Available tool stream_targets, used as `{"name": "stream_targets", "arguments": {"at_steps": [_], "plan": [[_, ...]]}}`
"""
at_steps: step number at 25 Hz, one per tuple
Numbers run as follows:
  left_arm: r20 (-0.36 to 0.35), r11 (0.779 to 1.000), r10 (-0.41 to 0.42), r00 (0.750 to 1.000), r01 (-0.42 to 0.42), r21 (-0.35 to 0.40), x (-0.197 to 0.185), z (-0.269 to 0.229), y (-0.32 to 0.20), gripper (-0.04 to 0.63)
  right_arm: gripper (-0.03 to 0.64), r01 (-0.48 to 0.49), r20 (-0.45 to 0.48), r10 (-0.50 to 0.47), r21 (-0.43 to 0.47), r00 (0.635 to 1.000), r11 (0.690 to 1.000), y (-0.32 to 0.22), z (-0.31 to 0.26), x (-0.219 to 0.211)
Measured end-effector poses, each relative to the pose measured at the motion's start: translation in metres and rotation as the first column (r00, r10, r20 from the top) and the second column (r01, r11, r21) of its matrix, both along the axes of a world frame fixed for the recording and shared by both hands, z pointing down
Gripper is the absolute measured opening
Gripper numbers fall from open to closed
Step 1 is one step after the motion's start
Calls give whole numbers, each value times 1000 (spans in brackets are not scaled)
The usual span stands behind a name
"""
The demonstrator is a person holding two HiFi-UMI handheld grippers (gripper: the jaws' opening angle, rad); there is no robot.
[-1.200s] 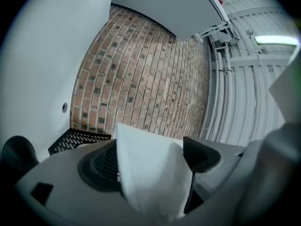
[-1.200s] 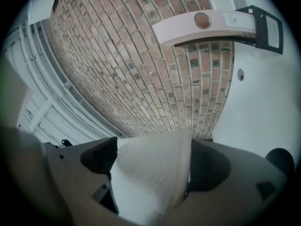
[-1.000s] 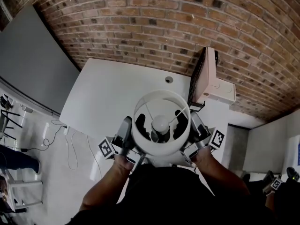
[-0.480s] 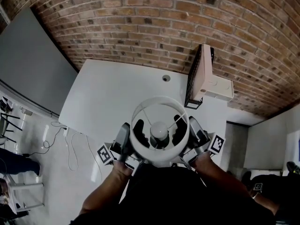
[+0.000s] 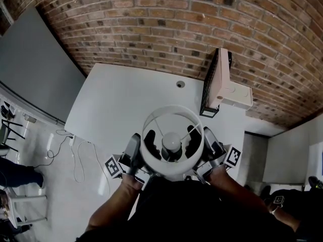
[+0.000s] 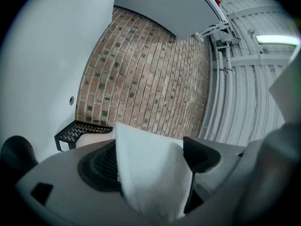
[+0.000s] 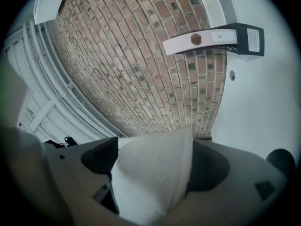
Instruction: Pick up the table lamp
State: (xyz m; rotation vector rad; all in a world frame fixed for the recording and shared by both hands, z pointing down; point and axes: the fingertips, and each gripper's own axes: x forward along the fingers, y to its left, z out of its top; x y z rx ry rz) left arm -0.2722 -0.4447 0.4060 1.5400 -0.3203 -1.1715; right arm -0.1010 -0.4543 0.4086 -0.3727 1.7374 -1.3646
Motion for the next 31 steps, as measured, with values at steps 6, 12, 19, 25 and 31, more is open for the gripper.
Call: {"name": "stream_targets", "arguments": {"at_steps": [6, 12, 19, 25, 31], "plan": [[-7, 1000, 3, 1000, -3, -4, 1, 1, 1, 413, 443, 1, -3, -1, 2, 1000, 1000, 2, 0, 0], [-8, 1000, 11, 1000, -11, -1, 2, 2, 0, 413, 442, -3, -2, 3, 5, 1000, 1000, 2, -1, 2], [-1, 1000, 13, 1000, -13, -9, 5, 4, -2, 413, 442, -9, 2, 9, 0, 1000, 1000, 1, 3, 5], [-1, 1000, 14, 1000, -14, -7, 5, 5, -3, 413, 440, -10, 4, 10, 0, 1000, 1000, 0, 4, 4], [-1, 1000, 16, 1000, -16, -7, 5, 4, -5, 413, 442, -12, 7, 12, 1, 1000, 1000, -2, 4, 5]]}}
